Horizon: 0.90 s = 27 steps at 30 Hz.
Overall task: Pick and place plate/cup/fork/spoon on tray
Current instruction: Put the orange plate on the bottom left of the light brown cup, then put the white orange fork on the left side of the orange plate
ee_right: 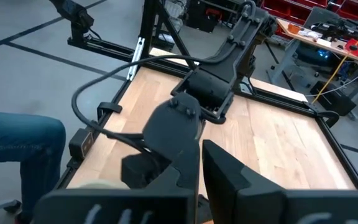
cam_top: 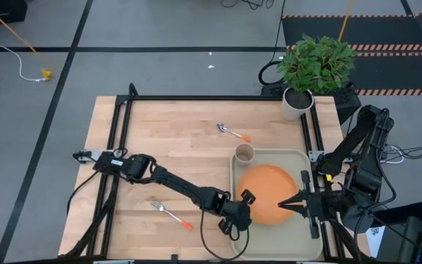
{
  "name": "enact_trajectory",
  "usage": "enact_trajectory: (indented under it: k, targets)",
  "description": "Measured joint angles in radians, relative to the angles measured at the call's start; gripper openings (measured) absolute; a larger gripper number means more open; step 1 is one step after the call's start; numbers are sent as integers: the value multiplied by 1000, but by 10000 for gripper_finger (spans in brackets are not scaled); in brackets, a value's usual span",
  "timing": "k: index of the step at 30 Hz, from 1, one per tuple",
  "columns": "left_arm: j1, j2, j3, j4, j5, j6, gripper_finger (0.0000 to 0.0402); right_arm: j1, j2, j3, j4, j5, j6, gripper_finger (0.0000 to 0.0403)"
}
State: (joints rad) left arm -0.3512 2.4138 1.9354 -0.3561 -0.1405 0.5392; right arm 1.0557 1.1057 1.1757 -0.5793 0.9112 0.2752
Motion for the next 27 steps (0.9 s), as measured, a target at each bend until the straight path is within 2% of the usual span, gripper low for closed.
enact_trajectory:
  k: [14, 23, 27]
  targets:
    - [-2, 0, 0, -2, -17, -80, 43, 0, 0, -1, -1, -26, 11, 11]
    - [-5, -11, 0, 24, -23, -183, 135, 0, 0, -1, -53, -27, 86, 11]
    - [-14, -32, 1, 9, -20, -235, 153, 0, 5, -2, -107, -27, 156, 11]
